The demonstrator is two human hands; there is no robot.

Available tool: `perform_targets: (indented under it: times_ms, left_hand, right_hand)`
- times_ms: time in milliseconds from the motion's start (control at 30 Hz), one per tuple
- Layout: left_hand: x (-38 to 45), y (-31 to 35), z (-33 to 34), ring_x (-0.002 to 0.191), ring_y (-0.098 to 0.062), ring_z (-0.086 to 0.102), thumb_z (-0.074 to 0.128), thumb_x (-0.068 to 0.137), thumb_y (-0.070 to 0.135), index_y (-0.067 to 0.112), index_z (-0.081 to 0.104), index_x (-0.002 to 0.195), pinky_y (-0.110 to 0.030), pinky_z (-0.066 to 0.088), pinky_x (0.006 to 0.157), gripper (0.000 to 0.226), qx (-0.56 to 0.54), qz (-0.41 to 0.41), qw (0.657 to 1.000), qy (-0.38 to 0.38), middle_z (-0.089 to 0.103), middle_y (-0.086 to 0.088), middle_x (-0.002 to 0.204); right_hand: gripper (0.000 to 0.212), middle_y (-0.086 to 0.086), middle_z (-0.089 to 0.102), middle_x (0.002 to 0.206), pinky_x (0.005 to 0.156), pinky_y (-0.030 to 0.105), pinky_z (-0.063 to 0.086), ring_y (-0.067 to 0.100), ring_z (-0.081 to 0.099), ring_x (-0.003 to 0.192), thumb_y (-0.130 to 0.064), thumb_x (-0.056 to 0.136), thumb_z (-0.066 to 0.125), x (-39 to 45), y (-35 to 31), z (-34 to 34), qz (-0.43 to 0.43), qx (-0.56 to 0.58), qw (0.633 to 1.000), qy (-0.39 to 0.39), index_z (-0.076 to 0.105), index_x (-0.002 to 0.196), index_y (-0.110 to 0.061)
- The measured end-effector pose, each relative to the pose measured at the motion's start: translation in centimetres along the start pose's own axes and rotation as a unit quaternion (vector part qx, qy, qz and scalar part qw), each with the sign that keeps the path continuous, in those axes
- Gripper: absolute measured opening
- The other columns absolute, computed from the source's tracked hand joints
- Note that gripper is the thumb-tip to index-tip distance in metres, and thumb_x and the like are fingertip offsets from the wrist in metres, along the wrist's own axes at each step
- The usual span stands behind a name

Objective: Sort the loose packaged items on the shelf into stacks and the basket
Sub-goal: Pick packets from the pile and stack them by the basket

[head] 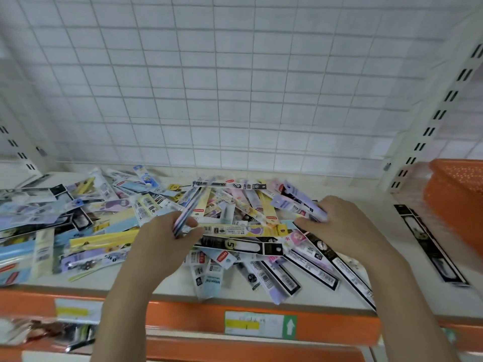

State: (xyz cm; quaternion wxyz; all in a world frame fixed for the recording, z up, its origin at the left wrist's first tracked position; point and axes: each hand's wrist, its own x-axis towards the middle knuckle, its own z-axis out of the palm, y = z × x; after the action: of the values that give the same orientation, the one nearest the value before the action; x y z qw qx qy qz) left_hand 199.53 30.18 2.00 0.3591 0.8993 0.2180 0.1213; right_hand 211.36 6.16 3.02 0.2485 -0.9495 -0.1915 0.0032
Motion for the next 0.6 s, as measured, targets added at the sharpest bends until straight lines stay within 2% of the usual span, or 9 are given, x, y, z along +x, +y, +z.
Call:
perform_targets:
  times_ms: [100, 200, 267, 400, 500, 600]
  left_hand:
    - [0.1, 0.6, 1.1, 0.039, -0.008, 0.044, 0.065, 0.085, 0.029, 0.019, 0.059, 0.083, -0.013, 0.033, 0.033, 0.012, 0.019, 0.014, 0.998, -0.059, 0.054, -0.002, 0.059]
    - [0.5, 0.7, 2.4, 0.053, -0.015, 0.046, 0.065, 0.082, 0.031, 0.015, 0.050, 0.071, -0.022, 0.035, 0.046, 0.026, 0.120, 0.052, 0.987, -0.093, 0.050, 0.000, 0.061]
    - [0.8, 0.7, 2.8, 0.057, -0.017, 0.048, 0.065, 0.081, 0.031, 0.015, 0.050, 0.069, -0.026, 0.036, 0.051, 0.025, 0.152, 0.071, 0.981, -0.100, 0.051, 0.000, 0.061]
    - [0.9, 1.2, 2.4, 0.058, -0.019, 0.052, 0.059, 0.087, 0.032, 0.010, 0.064, 0.080, -0.031, 0.044, 0.056, 0.024, 0.137, 0.084, 0.985, -0.055, 0.059, -0.004, 0.064]
    - [1.1, 1.3, 1.4, 0.059, -0.017, 0.049, 0.054, 0.091, 0.034, 0.011, 0.061, 0.078, -0.027, 0.036, 0.052, 0.028, 0.139, 0.100, 0.985, 0.004, 0.050, 0.000, 0.066]
    - [1.6, 1.1, 0.6, 0.062, -0.017, 0.043, 0.050, 0.094, 0.031, 0.014, 0.051, 0.075, -0.023, 0.028, 0.050, 0.025, 0.165, 0.144, 0.975, 0.030, 0.041, 0.003, 0.069]
  right_hand:
    - [0.044, -0.002, 0.044, 0.052, 0.050, 0.030, 0.032, 0.019, 0.045, 0.052, -0.046, 0.088, 0.056, -0.2, 0.5, -0.1, 0.020, -0.006, 0.999, 0.043, 0.039, 0.057, -0.019]
    - [0.040, 0.004, 0.057, 0.061, 0.060, 0.034, 0.042, 0.026, 0.056, 0.062, -0.047, 0.090, 0.049, -0.2, 1.1, 0.0, 0.013, -0.027, 0.997, 0.069, 0.046, 0.067, -0.015]
    - [0.036, 0.006, 0.060, 0.066, 0.067, 0.037, 0.044, 0.030, 0.058, 0.068, -0.046, 0.091, 0.047, -0.3, 1.4, 0.1, 0.006, -0.030, 0.997, 0.072, 0.050, 0.076, -0.013]
    - [0.028, 0.001, 0.051, 0.059, 0.055, 0.034, 0.040, 0.023, 0.052, 0.058, -0.041, 0.093, 0.049, -0.7, 1.7, 0.2, 0.014, 0.000, 0.998, 0.067, 0.051, 0.094, -0.013]
    - [0.025, -0.004, 0.040, 0.053, 0.048, 0.030, 0.032, 0.016, 0.043, 0.049, -0.042, 0.094, 0.048, -1.1, 1.6, 0.2, 0.017, 0.000, 0.996, 0.087, 0.042, 0.087, -0.018]
    - [0.032, -0.004, 0.037, 0.056, 0.046, 0.030, 0.028, 0.016, 0.039, 0.049, -0.045, 0.092, 0.049, -1.3, 1.6, -0.1, 0.024, -0.005, 0.994, 0.106, 0.035, 0.082, -0.018]
